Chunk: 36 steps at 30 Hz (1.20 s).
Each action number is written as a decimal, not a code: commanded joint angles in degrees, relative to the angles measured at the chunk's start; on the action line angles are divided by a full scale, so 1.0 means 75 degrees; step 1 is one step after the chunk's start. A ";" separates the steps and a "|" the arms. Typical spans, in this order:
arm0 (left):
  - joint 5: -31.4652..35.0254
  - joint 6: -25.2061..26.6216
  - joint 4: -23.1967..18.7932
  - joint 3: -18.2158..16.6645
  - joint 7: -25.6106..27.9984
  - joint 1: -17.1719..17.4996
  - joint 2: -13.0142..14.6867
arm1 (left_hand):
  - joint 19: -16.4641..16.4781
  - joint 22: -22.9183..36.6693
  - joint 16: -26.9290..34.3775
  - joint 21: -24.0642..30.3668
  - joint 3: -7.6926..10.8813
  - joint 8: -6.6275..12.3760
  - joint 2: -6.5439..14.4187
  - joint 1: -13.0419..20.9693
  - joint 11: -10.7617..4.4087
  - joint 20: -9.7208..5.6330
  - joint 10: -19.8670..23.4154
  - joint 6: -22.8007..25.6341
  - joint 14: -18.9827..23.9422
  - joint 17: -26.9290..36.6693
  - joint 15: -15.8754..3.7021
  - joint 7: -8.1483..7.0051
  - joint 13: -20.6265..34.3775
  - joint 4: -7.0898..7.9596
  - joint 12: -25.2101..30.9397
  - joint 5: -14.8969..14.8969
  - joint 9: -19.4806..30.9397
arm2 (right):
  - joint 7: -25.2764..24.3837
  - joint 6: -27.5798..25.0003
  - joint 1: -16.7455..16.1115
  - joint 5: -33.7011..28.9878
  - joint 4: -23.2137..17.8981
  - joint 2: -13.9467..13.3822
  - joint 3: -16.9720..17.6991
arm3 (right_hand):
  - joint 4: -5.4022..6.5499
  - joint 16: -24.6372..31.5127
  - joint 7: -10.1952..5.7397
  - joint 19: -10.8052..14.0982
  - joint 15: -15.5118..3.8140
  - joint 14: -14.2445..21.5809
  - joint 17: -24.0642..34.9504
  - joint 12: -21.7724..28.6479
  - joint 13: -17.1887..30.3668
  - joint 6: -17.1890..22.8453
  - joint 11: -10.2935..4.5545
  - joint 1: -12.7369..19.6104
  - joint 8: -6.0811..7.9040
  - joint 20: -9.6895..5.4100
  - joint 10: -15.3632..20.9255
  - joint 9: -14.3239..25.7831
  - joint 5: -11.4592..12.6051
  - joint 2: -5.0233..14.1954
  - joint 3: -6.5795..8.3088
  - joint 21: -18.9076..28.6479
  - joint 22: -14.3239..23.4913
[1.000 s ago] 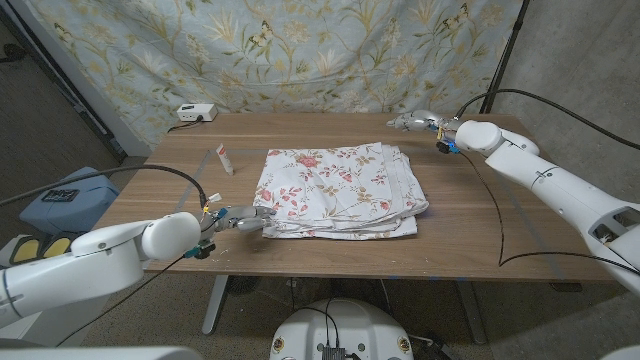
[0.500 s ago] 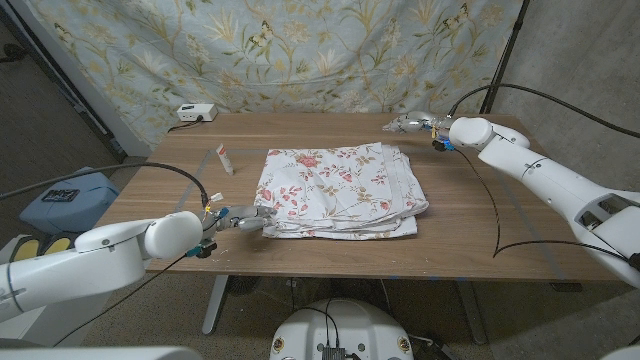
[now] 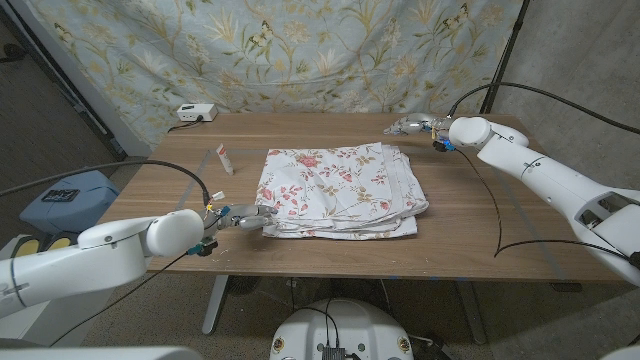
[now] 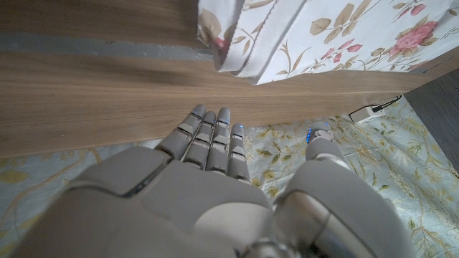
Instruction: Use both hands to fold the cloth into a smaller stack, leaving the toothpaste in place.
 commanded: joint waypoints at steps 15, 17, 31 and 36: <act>0.0075 0.0359 -0.0433 0.0220 -0.0074 -0.0547 0.0239 | 0.0245 0.0016 0.0058 0.0070 0.0116 0.0073 -0.0040 0.0072 -0.0123 -0.0020 0.0355 0.0252 0.0304 0.0038 -0.0040 -0.0071 0.0025 -0.0014 0.0122 0.0004 0.0026 | 0.0282 -0.0161 0.0077 -0.0059 -0.0004 0.0031 -0.0155 | 0.0073 0.0081 -0.0007 0.0182 -0.0029 0.0263 0.0079 0.0202 0.0127 0.0228 0.0016 0.0246 0.0043 0.0008 0.0269 0.0039 0.0045 -0.0047 0.0042 0.0012 0.0030; 0.0084 0.0397 -0.0463 0.0227 -0.0105 -0.0583 0.0248 | 0.0250 0.0016 0.0055 0.0070 0.0120 0.0076 -0.0041 0.0069 -0.0122 -0.0024 0.0369 0.0269 0.0309 0.0039 -0.0043 -0.0075 0.0025 -0.0012 0.0124 0.0003 0.0027 | 0.0322 -0.0136 0.0110 -0.0072 0.0051 0.0053 -0.0184 | 0.0074 0.0082 -0.0005 0.0209 -0.0036 0.0274 0.0084 0.0216 0.0135 0.0234 0.0010 0.0265 0.0040 0.0007 0.0288 0.0040 0.0047 -0.0045 0.0046 0.0018 0.0030; 0.0216 0.0498 -0.0482 0.0370 -0.0388 -0.0845 0.0170 | 0.0269 0.0016 0.0041 0.0066 0.0146 0.0072 -0.0055 0.0055 -0.0134 -0.0026 0.0424 0.0323 0.0346 0.0040 -0.0057 -0.0089 0.0026 -0.0015 0.0126 -0.0003 0.0027 | 0.0493 0.0200 0.0478 -0.0151 0.0979 0.0387 -0.0429 | 0.0072 0.0038 0.0016 0.0205 -0.0052 0.0225 0.0115 0.0183 0.0192 0.0114 0.0001 0.0410 -0.0044 -0.0015 0.0099 0.0044 0.0054 -0.0085 0.0055 -0.0021 0.0032; 0.0325 0.0510 -0.0433 0.0494 -0.0628 -0.0997 0.0074 | 0.0312 0.0016 0.0066 0.0075 0.0162 0.0086 -0.0063 0.0049 -0.0146 -0.0033 0.0552 0.0396 0.0458 0.0039 -0.0087 -0.0080 0.0025 -0.0021 0.0163 -0.0006 0.0027 | 0.0486 0.0277 0.0514 -0.0131 0.1176 0.0408 -0.0451 | 0.0081 0.0029 0.0003 0.0201 -0.0047 0.0212 0.0124 0.0177 0.0206 0.0058 -0.0006 0.0429 -0.0073 -0.0024 0.0061 0.0045 0.0054 -0.0094 0.0051 -0.0029 0.0033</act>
